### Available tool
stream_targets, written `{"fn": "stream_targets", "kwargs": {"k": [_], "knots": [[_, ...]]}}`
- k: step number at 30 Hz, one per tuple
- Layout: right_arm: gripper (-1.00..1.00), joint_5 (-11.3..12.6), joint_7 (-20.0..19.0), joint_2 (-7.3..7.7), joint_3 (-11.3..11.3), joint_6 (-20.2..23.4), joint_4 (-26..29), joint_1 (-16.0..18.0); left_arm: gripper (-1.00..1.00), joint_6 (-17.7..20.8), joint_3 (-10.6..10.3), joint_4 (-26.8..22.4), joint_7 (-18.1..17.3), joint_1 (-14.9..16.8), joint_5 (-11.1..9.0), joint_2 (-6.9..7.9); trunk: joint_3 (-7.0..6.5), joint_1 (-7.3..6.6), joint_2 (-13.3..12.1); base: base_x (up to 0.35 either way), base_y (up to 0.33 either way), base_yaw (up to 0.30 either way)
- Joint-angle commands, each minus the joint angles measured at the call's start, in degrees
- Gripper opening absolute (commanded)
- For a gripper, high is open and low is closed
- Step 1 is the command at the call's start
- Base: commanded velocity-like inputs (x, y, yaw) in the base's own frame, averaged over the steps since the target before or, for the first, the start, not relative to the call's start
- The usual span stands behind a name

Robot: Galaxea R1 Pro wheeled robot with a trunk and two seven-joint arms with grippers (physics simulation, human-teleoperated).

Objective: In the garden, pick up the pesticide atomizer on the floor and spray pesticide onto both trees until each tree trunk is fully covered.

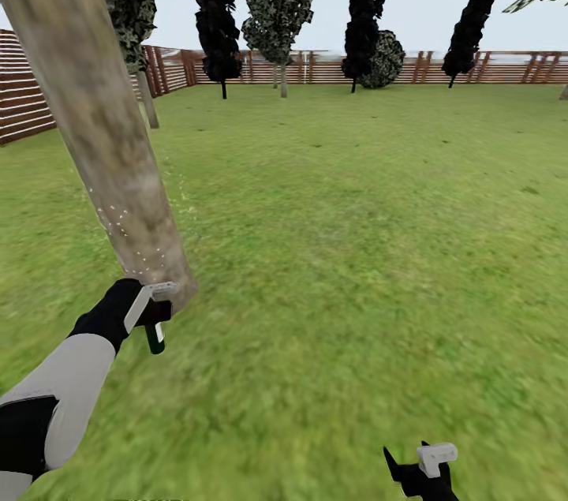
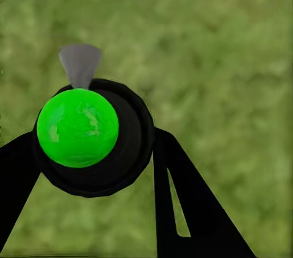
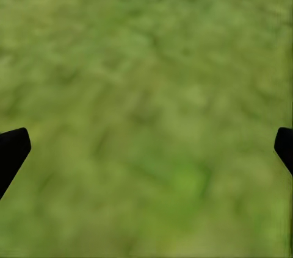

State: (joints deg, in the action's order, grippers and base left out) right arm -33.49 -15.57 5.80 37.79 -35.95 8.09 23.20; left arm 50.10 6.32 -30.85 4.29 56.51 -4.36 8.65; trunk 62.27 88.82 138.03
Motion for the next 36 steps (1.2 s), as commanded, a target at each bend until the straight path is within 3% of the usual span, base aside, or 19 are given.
{"fn": "stream_targets", "kwargs": {"k": [1, 12, 28, 34, 35, 36], "knots": [[1.0, 0.0, 0.0, 0.0, 0.0, 0.0, 0.0, 0.0, -1.0, 0.0, 0.03, 0.0, 0.05, 0.0, -0.01, 0.03, 0.0, 0.0, 0.0, 0.086, -0.272, 0.272], [1.0, 0.0, -0.03, 0.0, 0.0, 0.0, 0.0, 0.0, -1.0, -0.09, 0.09, -0.09, 0.1, -1.3, -0.12, 0.23, 0.0, 0.0, 0.0, 0.131, -0.269, 0.277], [1.0, 0.0, -0.02, 0.0, 0.0, 0.0, 0.0, 0.0, -1.0, -0.09, 0.09, -0.09, 0.1, -1.4, -0.12, 0.23, 0.0, 0.0, 0.0, 0.149, -0.262, 0.009], [1.0, 0.0, -0.02, 0.0, 0.0, 0.0, 0.0, 0.0, -1.0, -0.13, 0.12, -0.09, 0.15, -1.46, -0.07, 0.27, 0.0, 0.0, 0.0, 0.143, -0.262, 0.227], [1.0, 0.0, -0.03, 0.0, 0.0, 0.0, 0.0, 0.0, -1.0, -0.17, 0.29, -0.09, 0.14, -1.59, -0.05, 0.35, 0.0, 0.0, 0.0, 0.143, -0.262, 0.278], [1.0, 0.0, -0.03, 0.0, 0.0, 0.0, 0.0, 0.0, -1.0, -1.69, 2.2, -0.38, 0.11, -2.45, -0.1, 0.5, 0.0, 0.0, 0.0, 0.143, -0.262, 0.279]]}}
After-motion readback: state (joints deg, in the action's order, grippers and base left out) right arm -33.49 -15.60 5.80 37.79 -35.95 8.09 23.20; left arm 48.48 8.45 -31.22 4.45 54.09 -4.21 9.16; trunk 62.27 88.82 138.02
